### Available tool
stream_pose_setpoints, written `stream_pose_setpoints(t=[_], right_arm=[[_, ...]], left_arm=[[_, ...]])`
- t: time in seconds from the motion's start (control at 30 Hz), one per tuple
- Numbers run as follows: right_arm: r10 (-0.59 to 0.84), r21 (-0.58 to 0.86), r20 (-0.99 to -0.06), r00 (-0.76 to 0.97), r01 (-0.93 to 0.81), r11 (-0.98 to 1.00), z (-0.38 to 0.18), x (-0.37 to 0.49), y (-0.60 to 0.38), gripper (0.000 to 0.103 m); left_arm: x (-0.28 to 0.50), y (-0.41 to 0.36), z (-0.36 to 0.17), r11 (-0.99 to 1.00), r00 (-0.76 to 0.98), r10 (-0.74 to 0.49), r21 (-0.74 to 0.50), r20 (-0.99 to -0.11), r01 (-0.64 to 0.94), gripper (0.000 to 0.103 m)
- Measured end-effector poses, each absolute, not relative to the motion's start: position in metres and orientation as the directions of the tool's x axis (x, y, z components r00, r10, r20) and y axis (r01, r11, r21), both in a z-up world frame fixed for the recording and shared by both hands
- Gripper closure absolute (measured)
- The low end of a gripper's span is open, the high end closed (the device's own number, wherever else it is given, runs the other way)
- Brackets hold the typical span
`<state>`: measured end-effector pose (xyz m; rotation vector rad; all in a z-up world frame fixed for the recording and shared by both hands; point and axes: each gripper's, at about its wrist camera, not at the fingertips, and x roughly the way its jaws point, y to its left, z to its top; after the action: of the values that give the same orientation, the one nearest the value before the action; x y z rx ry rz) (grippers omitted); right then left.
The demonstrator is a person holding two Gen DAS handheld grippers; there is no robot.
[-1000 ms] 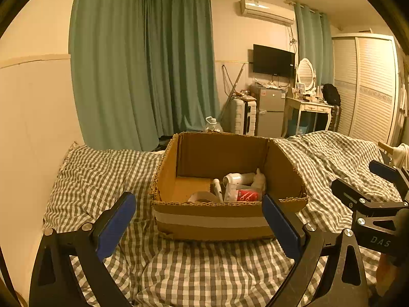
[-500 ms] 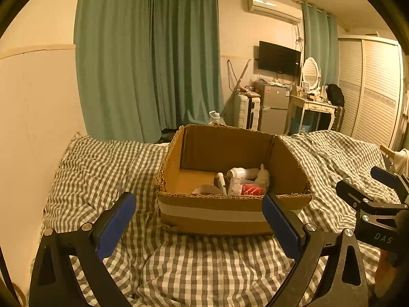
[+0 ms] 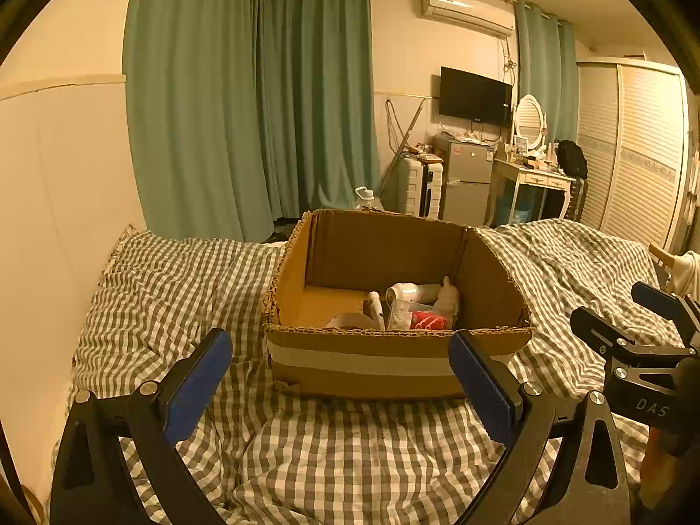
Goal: Organize objects
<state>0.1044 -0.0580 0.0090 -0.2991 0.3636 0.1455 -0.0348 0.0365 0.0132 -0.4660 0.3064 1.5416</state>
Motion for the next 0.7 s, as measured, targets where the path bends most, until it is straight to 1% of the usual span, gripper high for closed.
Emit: stream_pose_setpoints(t=[0.5, 0.7], right_arm=[[0.084, -0.264, -0.378, 0.922, -0.194, 0.945, 0.0077, 0.1048, -0.0577, 0.002], [0.084, -0.267, -0.38, 0.921, -0.196, 0.944, 0.0068, 0.1049, -0.0583, 0.002]], left_arm=[[-0.0347, 0.0357, 0.0147, -0.028, 0.018, 0.884, -0.091, -0.467, -0.995, 0.001], [-0.0385, 0.0364, 0.0161, -0.028, 0.028, 0.882, -0.11, -0.471, -0.994, 0.001]])
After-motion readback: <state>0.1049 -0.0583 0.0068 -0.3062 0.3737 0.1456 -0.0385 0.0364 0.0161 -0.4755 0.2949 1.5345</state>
